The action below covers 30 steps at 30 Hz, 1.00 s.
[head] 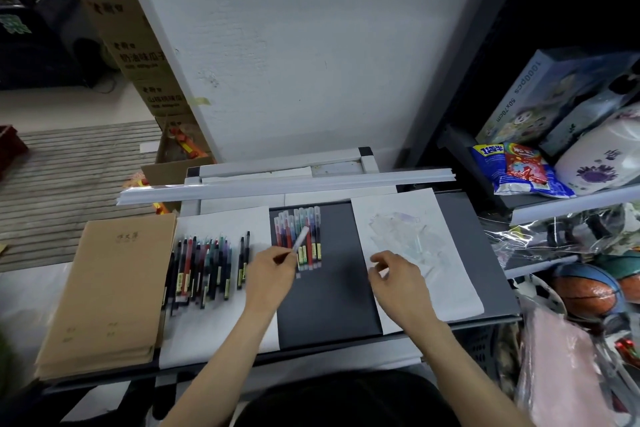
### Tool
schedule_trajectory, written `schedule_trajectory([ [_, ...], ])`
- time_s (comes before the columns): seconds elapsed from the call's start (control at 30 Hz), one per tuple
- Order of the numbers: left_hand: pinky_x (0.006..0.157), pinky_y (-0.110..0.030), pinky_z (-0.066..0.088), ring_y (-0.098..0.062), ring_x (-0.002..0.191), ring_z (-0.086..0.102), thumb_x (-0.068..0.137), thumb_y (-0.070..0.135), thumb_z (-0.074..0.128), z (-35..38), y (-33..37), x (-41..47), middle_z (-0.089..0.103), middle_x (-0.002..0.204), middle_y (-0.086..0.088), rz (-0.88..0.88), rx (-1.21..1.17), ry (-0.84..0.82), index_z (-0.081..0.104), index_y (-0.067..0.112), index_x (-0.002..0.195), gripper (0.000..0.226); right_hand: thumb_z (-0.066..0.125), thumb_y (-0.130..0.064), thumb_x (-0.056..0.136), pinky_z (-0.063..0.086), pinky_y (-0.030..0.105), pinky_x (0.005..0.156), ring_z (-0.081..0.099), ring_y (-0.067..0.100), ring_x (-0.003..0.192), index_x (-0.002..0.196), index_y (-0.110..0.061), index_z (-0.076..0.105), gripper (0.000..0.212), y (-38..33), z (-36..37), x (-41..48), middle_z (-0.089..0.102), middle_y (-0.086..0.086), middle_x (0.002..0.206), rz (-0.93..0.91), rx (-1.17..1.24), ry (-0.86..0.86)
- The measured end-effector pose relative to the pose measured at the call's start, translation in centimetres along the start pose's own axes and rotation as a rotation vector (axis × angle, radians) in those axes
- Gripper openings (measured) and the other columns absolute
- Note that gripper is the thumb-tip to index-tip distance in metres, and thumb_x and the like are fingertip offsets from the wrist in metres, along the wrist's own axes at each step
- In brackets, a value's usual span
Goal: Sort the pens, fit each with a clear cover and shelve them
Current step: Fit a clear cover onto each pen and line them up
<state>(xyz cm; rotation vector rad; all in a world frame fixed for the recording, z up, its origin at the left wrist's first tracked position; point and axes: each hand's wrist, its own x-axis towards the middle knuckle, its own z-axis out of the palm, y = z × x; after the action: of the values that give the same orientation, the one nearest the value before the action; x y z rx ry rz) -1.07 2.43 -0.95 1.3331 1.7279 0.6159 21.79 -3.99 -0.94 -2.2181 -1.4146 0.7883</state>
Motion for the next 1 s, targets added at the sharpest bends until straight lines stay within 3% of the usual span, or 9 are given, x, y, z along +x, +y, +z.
schedule_trajectory([
  [0.13, 0.067, -0.028, 0.054, -0.018, 0.065, 0.066, 0.098, 0.022, 0.065, -1.6, -1.8, 2.5, 0.075, 0.075, -0.003, -0.078, 0.09, 0.126, 0.078, 0.014, 0.086, 0.019, 0.059, -0.022, 0.096, 0.052, 0.036, 0.073, 0.065, 0.025, 0.1, 0.123, -0.018, 0.065, 0.028, 2.7, -1.0, 0.2, 0.059, 0.0, 0.124, 0.009, -0.261, 0.144],
  [0.27, 0.075, -0.029, 0.048, -0.017, 0.074, 0.063, 0.097, 0.023, 0.066, -2.0, -2.8, 4.5, 0.078, 0.104, -0.007, -0.109, 0.184, 0.161, 0.078, 0.01, 0.111, 0.023, 0.063, -0.017, 0.093, 0.047, 0.033, 0.066, 0.056, 0.027, 0.111, 0.124, -0.015, 0.065, 0.031, 5.0, -1.6, 0.5, 0.052, 0.005, 0.129, 0.056, -0.339, 0.203],
  [0.37, 0.081, -0.03, 0.048, -0.021, 0.08, 0.062, 0.097, 0.019, 0.068, -1.8, -2.6, 5.3, 0.076, 0.11, -0.012, -0.089, 0.214, 0.142, 0.074, 0.005, 0.118, 0.026, 0.064, -0.015, 0.093, 0.052, 0.037, 0.07, 0.057, 0.031, 0.109, 0.125, -0.012, 0.064, 0.032, 6.6, -1.5, 0.8, 0.052, 0.01, 0.129, 0.094, -0.35, 0.181],
  [0.5, 0.074, -0.026, 0.044, -0.021, 0.073, 0.059, 0.095, 0.009, 0.065, -1.2, -2.5, 5.6, 0.074, 0.108, -0.017, -0.096, 0.228, 0.103, 0.07, 0.003, 0.119, 0.025, 0.061, -0.008, 0.094, 0.042, 0.035, 0.064, 0.058, 0.034, 0.086, 0.096, -0.005, 0.069, 0.008, 7.9, -1.0, 1.2, 0.057, 0.012, 0.109, 0.07, -0.348, 0.179],
  [0.57, 0.063, -0.024, 0.044, -0.016, 0.065, 0.06, 0.095, 0.008, 0.063, -1.0, -2.4, 5.9, 0.074, 0.105, -0.016, -0.088, 0.235, 0.092, 0.071, 0.004, 0.119, 0.025, 0.061, -0.002, 0.093, 0.039, 0.033, 0.061, 0.051, 0.031, 0.072, 0.075, -0.007, 0.059, 0.018, 8.2, -0.6, 1.4, 0.056, 0.01, 0.097, 0.049, -0.329, 0.201],
  [0.63, 0.051, -0.02, 0.04, -0.011, 0.059, 0.06, 0.096, 0.01, 0.063, -0.9, -2.4, 6.1, 0.075, 0.098, -0.014, -0.078, 0.24, 0.085, 0.072, 0.005, 0.118, 0.024, 0.061, -0.001, 0.093, 0.039, 0.032, 0.061, 0.05, 0.029, 0.07, 0.07, -0.008, 0.055, 0.025, 8.4, -0.4, 1.6, 0.057, 0.009, 0.095, 0.043, -0.309, 0.214],
  [0.77, 0.055, -0.022, 0.043, -0.017, 0.059, 0.063, 0.096, 0.009, 0.064, -0.3, -2.1, 6.3, 0.072, 0.08, -0.008, -0.064, 0.221, 0.071, 0.072, 0.003, 0.115, 0.022, 0.06, -0.001, 0.094, 0.045, 0.033, 0.062, 0.056, 0.027, 0.072, 0.082, -0.006, 0.068, 0.015, 8.3, -0.3, 1.7, 0.061, 0.006, 0.099, 0.053, -0.275, 0.196],
  [0.87, 0.068, -0.025, 0.044, -0.025, 0.069, 0.064, 0.095, 0.01, 0.065, 0.0, -1.5, 6.1, 0.071, 0.084, -0.008, -0.026, 0.246, 0.073, 0.075, 0.006, 0.101, 0.011, 0.057, 0.005, 0.089, 0.043, 0.031, 0.065, 0.06, 0.029, 0.074, 0.09, -0.005, 0.07, 0.016, 7.8, 0.0, 1.6, 0.064, 0.007, 0.101, 0.038, -0.244, 0.186],
  [1.0, 0.062, -0.025, 0.041, -0.022, 0.062, 0.052, 0.095, 0.006, 0.064, -0.2, -1.1, 5.4, 0.058, 0.075, -0.003, 0.038, 0.289, 0.062, 0.062, 0.016, 0.08, 0.018, 0.055, 0.01, 0.084, 0.043, 0.029, 0.069, 0.063, 0.029, 0.075, 0.104, -0.008, 0.069, 0.03, 6.8, 0.0, 1.1, 0.057, 0.006, 0.116, 0.043, -0.187, 0.16],
])
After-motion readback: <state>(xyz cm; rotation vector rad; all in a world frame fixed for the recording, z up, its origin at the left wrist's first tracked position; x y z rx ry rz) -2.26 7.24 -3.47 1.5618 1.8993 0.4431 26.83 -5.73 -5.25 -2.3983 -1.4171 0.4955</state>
